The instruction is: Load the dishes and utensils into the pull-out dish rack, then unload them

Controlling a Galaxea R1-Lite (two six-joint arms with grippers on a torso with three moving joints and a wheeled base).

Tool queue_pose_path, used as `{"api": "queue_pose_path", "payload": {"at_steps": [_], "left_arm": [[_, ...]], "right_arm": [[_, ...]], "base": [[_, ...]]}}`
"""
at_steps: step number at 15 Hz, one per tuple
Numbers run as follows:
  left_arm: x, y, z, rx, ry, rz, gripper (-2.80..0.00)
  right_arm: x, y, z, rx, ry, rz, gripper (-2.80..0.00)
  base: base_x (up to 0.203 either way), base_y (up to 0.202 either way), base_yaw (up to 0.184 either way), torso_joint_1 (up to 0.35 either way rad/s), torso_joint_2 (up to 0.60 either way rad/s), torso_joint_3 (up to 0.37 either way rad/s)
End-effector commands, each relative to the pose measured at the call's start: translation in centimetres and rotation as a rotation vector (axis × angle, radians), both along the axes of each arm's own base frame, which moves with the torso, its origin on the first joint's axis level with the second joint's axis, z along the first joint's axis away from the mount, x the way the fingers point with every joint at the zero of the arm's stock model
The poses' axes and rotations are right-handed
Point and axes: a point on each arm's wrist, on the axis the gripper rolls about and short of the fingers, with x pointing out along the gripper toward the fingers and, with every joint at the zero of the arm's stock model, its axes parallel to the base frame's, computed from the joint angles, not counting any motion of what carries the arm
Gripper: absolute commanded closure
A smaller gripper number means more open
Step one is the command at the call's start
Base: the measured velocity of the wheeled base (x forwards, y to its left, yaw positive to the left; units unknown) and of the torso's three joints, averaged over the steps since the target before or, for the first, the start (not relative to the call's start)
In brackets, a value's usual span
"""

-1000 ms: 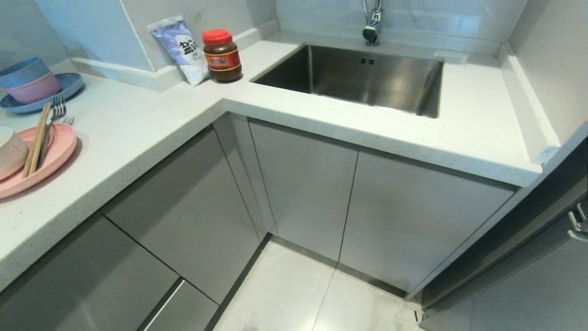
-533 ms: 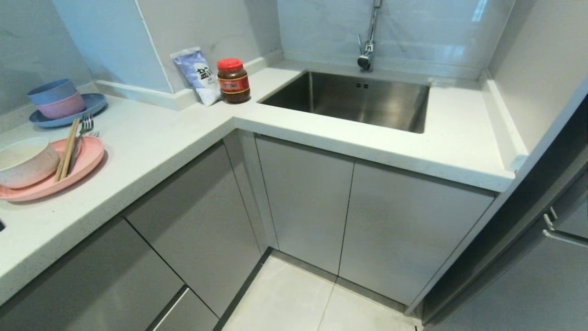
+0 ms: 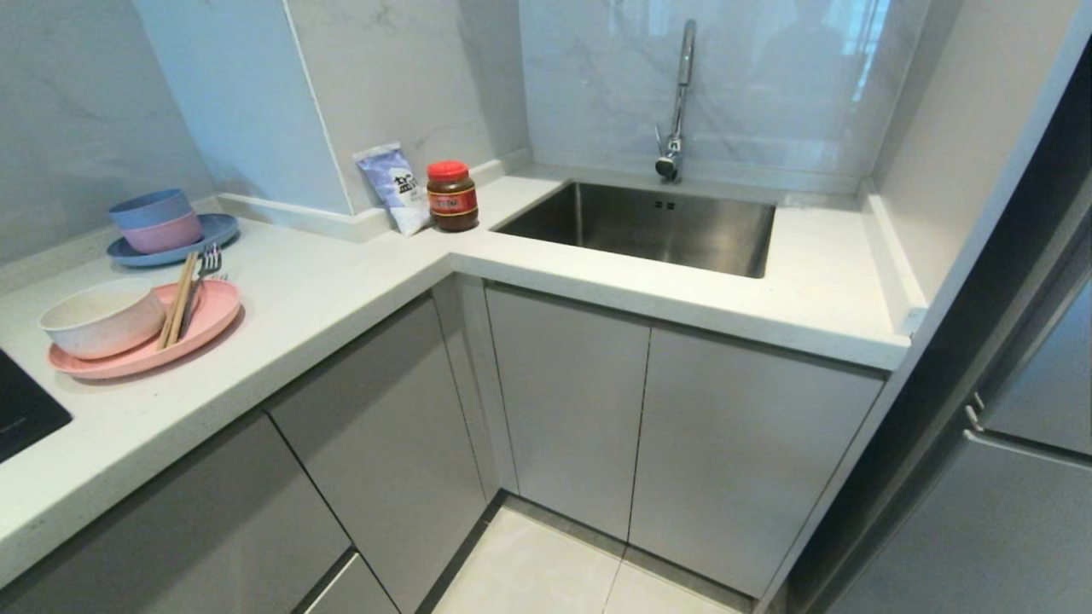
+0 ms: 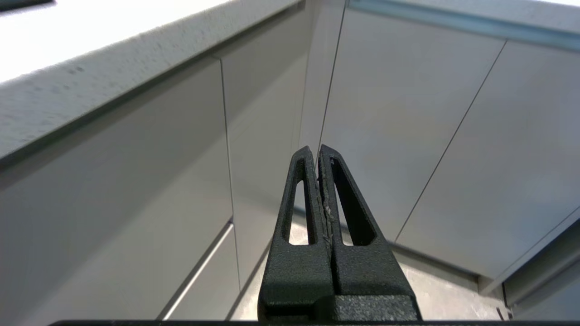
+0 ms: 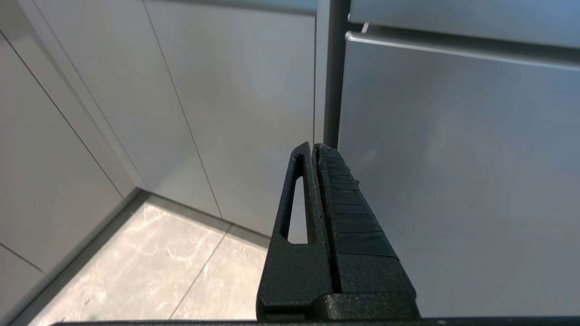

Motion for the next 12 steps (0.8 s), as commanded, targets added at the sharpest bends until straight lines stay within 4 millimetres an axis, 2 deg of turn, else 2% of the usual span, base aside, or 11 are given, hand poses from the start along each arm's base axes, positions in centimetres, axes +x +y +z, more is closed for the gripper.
{"api": "queue_pose_path", "payload": {"at_steps": [1, 12], "left_arm": [[0.18, 0.0, -0.59, -0.001, 0.023, -0.001, 0.0], [0.18, 0.0, -0.58, -0.002, 0.022, 0.0, 0.0]], "right_arm": [[-0.01, 0.0, -0.04, 0.0, -0.001, 0.0, 0.0], [-0.02, 0.0, 0.0, 0.0, -0.003, 0.0, 0.0]], "base": [[0.0, 0.0, 0.0, -0.001, 0.0, 0.197], [0.0, 0.0, 0.0, 0.003, 0.0, 0.202]]}}
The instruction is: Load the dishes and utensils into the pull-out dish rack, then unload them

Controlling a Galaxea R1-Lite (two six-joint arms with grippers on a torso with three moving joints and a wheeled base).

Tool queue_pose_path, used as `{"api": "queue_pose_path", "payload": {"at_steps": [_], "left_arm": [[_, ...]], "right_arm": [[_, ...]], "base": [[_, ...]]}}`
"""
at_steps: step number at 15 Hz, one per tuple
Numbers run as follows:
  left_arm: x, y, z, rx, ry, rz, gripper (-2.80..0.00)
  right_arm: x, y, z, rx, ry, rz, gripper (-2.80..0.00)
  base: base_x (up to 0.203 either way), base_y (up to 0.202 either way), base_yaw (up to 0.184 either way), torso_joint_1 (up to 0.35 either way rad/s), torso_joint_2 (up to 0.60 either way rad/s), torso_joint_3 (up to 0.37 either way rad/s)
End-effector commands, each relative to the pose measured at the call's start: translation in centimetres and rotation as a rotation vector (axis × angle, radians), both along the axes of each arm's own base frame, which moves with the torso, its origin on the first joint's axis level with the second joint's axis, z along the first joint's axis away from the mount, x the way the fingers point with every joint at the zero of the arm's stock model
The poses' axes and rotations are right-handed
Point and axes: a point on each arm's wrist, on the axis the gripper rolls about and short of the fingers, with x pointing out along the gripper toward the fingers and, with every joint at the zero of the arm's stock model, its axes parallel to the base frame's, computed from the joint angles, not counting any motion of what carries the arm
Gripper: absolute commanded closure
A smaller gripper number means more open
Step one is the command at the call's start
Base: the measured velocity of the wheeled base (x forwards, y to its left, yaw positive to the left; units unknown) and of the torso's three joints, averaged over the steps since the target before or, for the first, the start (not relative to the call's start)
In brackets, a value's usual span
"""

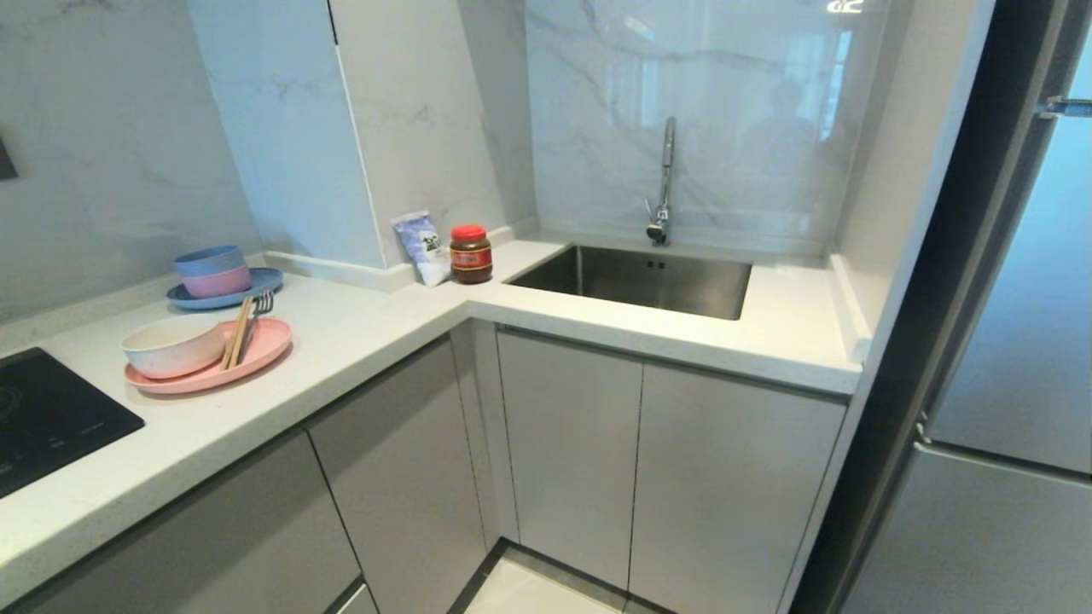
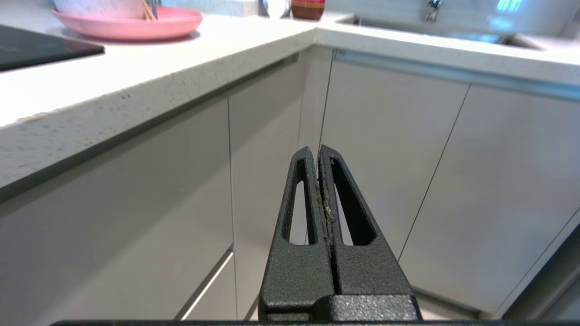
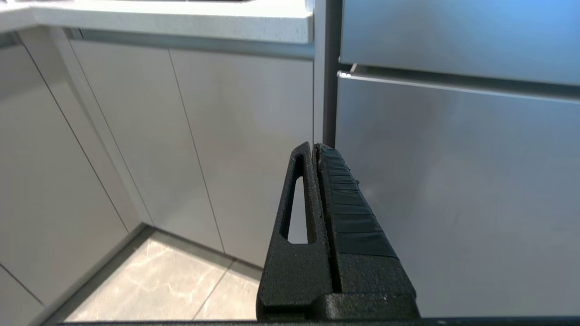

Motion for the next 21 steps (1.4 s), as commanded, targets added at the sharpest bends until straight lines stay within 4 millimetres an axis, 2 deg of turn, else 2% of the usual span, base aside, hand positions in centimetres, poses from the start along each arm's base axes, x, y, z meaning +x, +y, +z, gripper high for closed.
{"api": "queue_pose_path", "payload": {"at_steps": [1, 7, 21], "left_arm": [[0.18, 0.0, -0.58, 0.0, 0.022, 0.0, 0.0], [0.19, 0.0, -0.63, -0.004, 0.024, 0.002, 0.0], [0.18, 0.0, -0.58, -0.01, 0.022, 0.003, 0.0]], "right_arm": [[-0.01, 0.0, -0.04, 0.0, -0.001, 0.0, 0.0], [-0.02, 0.0, -0.01, 0.0, -0.002, 0.0, 0.0], [-0.01, 0.0, -0.04, 0.0, -0.001, 0.0, 0.0]], "base": [[0.0, 0.0, 0.0, 0.002, 0.0, 0.195], [0.0, 0.0, 0.0, 0.003, 0.0, 0.178], [0.0, 0.0, 0.0, 0.001, 0.0, 0.006]]}}
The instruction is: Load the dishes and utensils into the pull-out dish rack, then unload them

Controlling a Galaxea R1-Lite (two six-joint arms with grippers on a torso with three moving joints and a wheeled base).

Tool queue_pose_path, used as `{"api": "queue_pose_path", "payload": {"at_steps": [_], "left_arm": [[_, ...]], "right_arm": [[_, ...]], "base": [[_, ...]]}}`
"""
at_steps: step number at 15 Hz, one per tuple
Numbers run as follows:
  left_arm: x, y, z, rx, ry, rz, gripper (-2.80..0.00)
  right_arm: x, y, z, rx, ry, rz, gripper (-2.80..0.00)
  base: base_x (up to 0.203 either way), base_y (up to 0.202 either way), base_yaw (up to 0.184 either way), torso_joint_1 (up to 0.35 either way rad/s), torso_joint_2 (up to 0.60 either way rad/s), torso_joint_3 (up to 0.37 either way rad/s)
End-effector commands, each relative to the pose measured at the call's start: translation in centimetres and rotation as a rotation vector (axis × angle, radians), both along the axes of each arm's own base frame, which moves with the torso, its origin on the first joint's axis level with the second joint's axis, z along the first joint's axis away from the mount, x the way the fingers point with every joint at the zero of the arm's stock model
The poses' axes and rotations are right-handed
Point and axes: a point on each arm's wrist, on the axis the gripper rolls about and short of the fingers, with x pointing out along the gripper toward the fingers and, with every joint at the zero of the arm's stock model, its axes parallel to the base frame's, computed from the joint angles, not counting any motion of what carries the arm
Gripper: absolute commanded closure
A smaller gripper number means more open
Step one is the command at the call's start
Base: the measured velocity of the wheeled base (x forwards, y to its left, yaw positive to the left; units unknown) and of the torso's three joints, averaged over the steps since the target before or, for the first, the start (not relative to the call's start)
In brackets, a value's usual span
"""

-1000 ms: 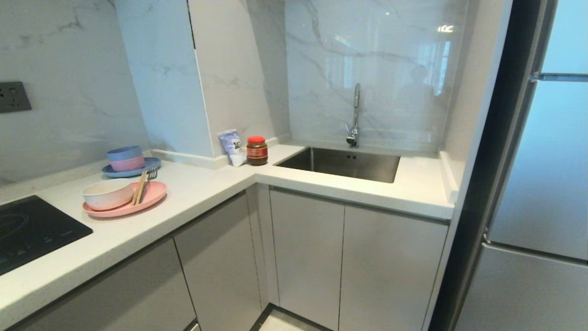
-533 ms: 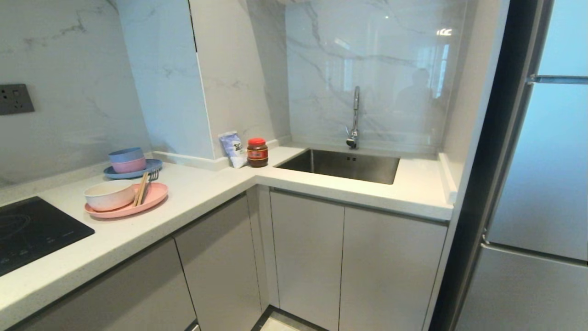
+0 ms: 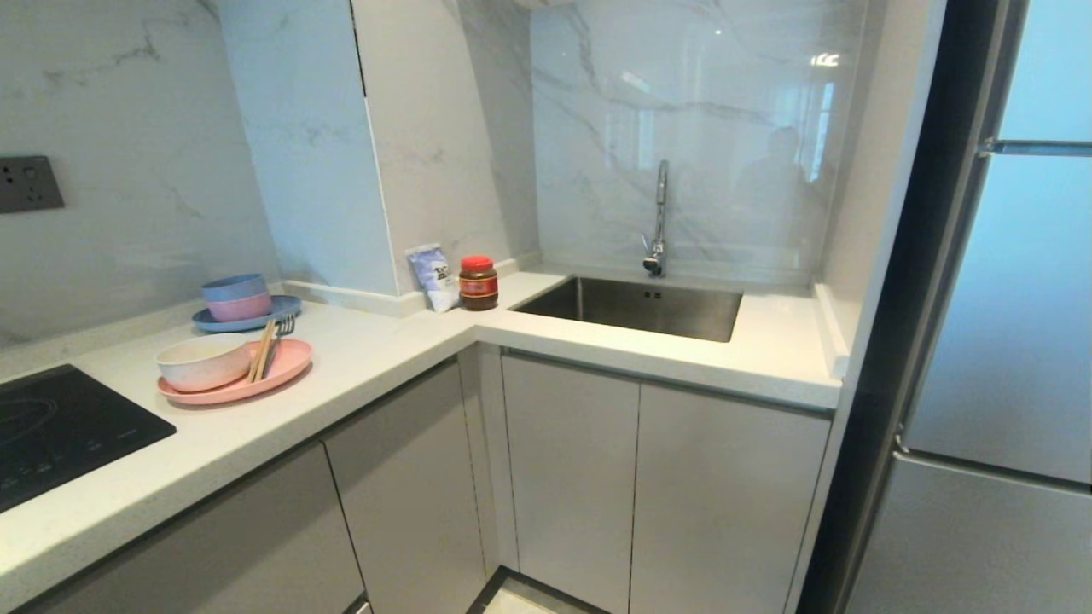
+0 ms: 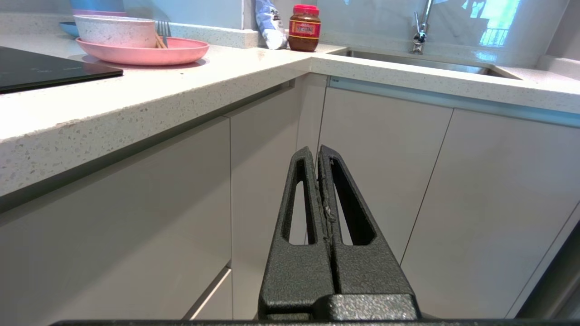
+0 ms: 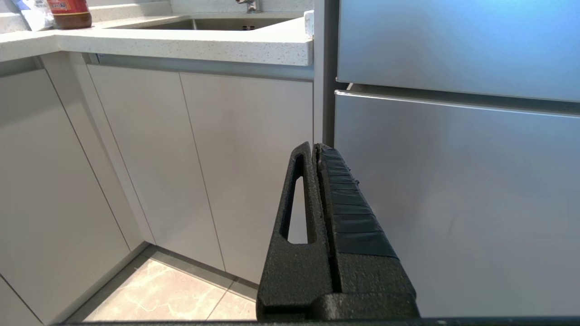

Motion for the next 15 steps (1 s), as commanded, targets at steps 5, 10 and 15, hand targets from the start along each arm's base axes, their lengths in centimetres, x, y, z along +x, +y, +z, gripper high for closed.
{"api": "queue_pose_path", "payload": {"at_steps": [5, 10, 15], "left_arm": [[0.18, 0.0, -0.58, 0.0, 0.022, 0.0, 0.0], [0.18, 0.0, -0.59, 0.0, 0.022, 0.0, 0.0], [0.18, 0.0, -0.6, 0.0, 0.023, 0.001, 0.0]], "right_arm": [[-0.01, 0.0, -0.04, -0.005, -0.001, 0.0, 0.0], [-0.01, 0.0, -0.04, -0.002, -0.001, 0.0, 0.0], [-0.01, 0.0, -0.01, 0.0, -0.002, 0.0, 0.0]], "base": [[0.0, 0.0, 0.0, 0.0, 0.0, 0.0], [0.0, 0.0, 0.0, 0.0, 0.0, 0.0], [0.0, 0.0, 0.0, 0.0, 0.0, 0.0]]}}
